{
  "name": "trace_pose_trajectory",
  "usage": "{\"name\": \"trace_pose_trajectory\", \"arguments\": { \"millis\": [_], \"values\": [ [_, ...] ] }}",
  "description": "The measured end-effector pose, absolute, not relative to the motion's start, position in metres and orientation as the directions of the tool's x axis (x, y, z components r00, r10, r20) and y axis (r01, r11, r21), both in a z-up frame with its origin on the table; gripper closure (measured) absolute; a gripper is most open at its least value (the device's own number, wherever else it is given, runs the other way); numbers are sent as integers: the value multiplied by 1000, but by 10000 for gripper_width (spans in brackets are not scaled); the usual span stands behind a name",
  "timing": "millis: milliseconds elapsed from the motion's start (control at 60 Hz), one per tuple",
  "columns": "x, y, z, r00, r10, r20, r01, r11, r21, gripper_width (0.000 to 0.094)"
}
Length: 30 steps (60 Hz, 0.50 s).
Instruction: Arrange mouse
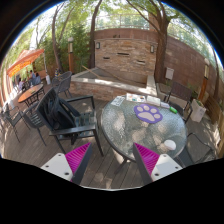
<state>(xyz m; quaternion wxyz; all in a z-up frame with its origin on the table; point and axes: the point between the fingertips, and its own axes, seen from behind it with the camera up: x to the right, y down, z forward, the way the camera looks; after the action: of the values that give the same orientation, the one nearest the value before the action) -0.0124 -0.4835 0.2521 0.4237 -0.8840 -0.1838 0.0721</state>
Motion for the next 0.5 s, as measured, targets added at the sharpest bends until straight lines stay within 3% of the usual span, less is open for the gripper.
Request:
{"name": "trace_pose_trajectory", "arguments": {
  "millis": [167,500],
  "values": [
    [14,-498,231,937,350,21,249,-621,-743,101],
    [153,-480,139,982,184,48,167,-713,-681,95]
  ]
}}
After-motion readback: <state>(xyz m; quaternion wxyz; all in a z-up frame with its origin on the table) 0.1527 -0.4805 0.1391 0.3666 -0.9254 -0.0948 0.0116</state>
